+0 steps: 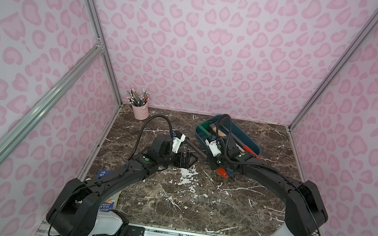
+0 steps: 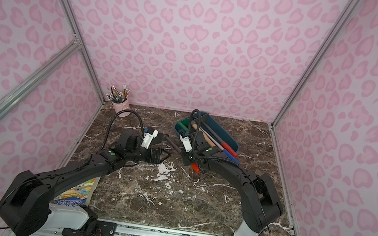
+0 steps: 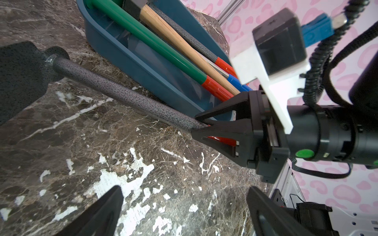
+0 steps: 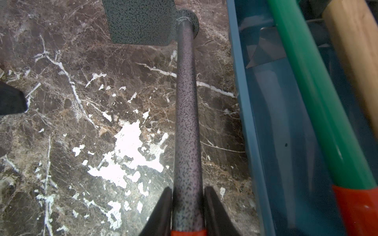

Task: Put the small hoe into the storage box
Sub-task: Pick up the hoe from the center of the board, then place the hoe in the storage box.

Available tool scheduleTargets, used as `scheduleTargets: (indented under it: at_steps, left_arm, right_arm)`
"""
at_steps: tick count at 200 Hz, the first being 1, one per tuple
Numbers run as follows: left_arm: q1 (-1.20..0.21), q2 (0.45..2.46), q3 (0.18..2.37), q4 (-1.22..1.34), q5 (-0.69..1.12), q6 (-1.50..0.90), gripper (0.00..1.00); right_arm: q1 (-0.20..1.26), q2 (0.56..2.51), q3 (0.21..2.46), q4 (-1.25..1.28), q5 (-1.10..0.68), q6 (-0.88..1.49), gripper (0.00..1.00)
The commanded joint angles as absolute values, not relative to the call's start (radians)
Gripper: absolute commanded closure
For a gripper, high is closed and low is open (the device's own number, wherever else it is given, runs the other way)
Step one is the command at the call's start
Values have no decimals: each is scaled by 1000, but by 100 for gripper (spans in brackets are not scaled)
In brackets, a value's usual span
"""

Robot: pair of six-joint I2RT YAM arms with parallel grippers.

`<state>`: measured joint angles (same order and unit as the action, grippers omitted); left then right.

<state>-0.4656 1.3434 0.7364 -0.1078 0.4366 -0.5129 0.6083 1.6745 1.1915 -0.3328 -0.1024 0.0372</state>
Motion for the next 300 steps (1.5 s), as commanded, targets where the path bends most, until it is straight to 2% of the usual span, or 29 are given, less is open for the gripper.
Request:
scheduleTargets:
  at_steps: [1,129,300]
  left_arm:
    - [-463,1342,750,-76,427,-511,2]
    - [-462,1342,758,-77,423,-509,2]
    - [-463,1333,758,-91,425,-498,2]
  right_arm:
    - [606,1650,1221,-279,-108,49,100]
    - [553,1570,1271,-303,-94,23,100]
    - [469,1557,1292,-232,96,-80,100]
